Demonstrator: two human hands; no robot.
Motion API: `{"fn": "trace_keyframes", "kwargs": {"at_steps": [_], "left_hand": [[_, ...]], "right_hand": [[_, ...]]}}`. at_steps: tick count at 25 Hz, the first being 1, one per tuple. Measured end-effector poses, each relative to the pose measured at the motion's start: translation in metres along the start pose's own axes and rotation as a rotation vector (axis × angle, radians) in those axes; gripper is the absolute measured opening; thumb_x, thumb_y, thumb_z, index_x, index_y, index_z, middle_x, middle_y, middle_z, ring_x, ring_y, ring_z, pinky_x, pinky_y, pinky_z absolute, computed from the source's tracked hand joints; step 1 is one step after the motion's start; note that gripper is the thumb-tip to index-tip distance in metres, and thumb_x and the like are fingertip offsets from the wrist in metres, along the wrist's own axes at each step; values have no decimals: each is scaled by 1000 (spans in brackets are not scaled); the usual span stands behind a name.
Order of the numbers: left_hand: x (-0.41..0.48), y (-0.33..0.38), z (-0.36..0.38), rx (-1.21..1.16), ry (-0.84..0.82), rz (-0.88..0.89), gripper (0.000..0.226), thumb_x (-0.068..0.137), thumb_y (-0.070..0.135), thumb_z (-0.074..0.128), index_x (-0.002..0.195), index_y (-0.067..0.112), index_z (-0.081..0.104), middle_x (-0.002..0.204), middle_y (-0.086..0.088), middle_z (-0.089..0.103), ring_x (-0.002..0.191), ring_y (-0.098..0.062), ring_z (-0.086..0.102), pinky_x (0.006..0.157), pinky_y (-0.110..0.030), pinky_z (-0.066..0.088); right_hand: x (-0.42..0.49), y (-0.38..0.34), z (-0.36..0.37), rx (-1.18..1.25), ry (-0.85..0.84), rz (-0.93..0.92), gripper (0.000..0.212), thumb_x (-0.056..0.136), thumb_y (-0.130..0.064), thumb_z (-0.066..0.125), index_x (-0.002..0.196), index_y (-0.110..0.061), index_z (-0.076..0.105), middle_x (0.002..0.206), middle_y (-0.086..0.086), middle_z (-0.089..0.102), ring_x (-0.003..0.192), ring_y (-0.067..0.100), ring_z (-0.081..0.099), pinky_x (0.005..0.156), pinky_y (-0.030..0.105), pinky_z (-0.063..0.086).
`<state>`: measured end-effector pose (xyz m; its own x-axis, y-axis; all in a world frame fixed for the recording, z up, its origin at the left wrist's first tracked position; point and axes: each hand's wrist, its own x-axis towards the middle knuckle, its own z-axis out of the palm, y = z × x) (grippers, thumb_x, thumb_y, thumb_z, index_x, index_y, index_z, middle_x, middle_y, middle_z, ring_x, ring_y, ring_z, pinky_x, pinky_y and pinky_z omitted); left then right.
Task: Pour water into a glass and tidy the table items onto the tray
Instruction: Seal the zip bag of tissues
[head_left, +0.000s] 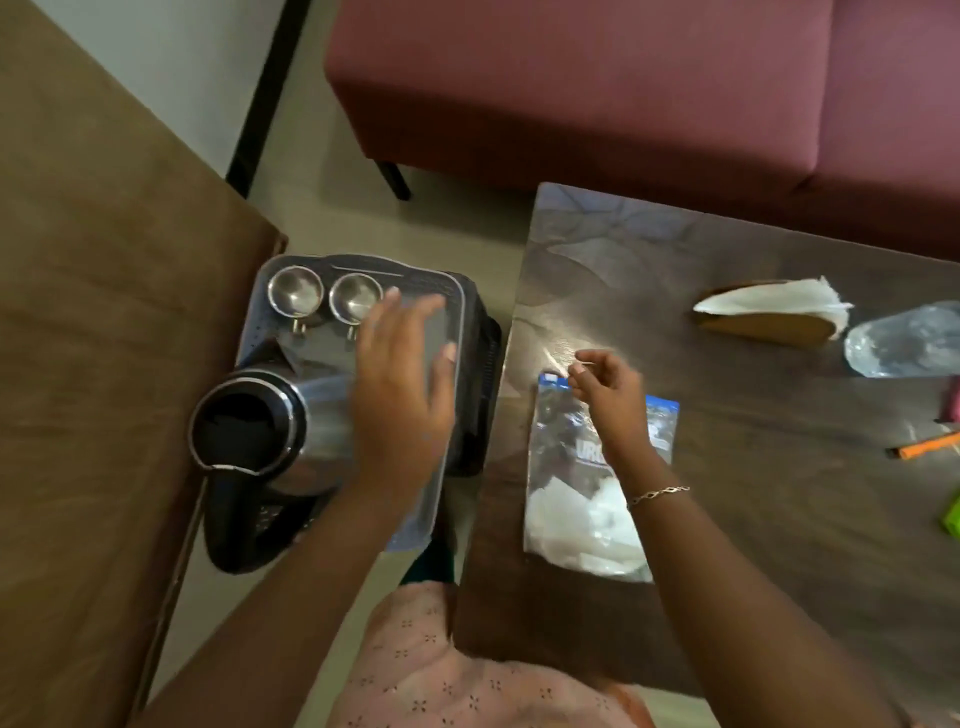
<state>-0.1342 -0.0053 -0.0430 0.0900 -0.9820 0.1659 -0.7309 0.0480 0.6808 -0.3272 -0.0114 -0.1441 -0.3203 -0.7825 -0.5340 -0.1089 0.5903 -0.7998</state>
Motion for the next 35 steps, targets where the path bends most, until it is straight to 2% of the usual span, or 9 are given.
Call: {"fn": "trace_keyframes", "kwargs": {"at_steps": [2,4,8,14,17,21,26,29,35], "left_hand": [[-44,13,45,55,-164,134,38,87,19,50,124,8,45,128,-17,54,130,-32,36,109,-32,29],[-90,17,86,207,-358,290,53,83,28,62,127,9,39,132,-17,54,133,-32,36,108,-38,36],[-158,17,128,486,-781,472,88,65,57,71,133,13,38,138,-13,49,130,-30,44,101,-47,43],[-187,-4,145,579,-941,489,99,62,66,66,138,12,33,144,-16,40,131,-32,42,102,-49,37],[-175,-2,143,515,-894,469,90,78,66,40,144,10,16,152,-17,19,140,-32,21,110,-53,30],[-132,18,119,308,-702,136,87,79,64,23,146,15,-1,153,-4,-11,140,-19,-15,115,-39,-2],[-73,71,71,3,-348,43,75,81,52,34,142,11,26,153,-7,19,141,-15,4,115,-37,9],[-48,119,46,-135,-152,-17,55,88,28,51,138,8,36,149,-11,32,142,-20,15,117,-41,15],[-8,175,8,-501,-87,-406,41,92,30,52,124,5,49,133,-11,51,122,-22,47,100,-31,36]], "right_hand": [[-12,22,-41,-58,109,30,15,87,-5,56,101,-7,62,95,15,66,84,21,61,76,29,50],[-23,42,-73,-145,214,58,18,86,-4,57,104,-1,61,95,13,65,84,18,58,68,20,46],[-31,92,-106,-228,275,272,22,82,-16,65,101,-4,60,96,10,64,83,19,56,75,31,44],[-40,115,-103,84,145,418,6,82,-8,65,83,-7,59,73,6,62,63,15,56,57,26,45],[-41,105,-98,121,134,362,26,84,0,61,61,-11,52,58,5,53,53,16,47,52,27,41],[-49,70,-103,-45,33,127,24,84,-7,62,62,-15,54,58,1,54,54,16,47,55,29,40],[-78,1,-131,-348,46,-332,7,81,-6,63,75,-5,61,75,7,66,72,20,59,63,29,42],[-97,-45,-155,-357,68,-515,8,82,-5,62,74,-5,60,74,5,66,72,19,60,66,34,46],[-129,-133,-205,-137,-31,-828,29,83,5,59,69,-20,56,63,-18,62,66,-8,55,64,4,38]]}}
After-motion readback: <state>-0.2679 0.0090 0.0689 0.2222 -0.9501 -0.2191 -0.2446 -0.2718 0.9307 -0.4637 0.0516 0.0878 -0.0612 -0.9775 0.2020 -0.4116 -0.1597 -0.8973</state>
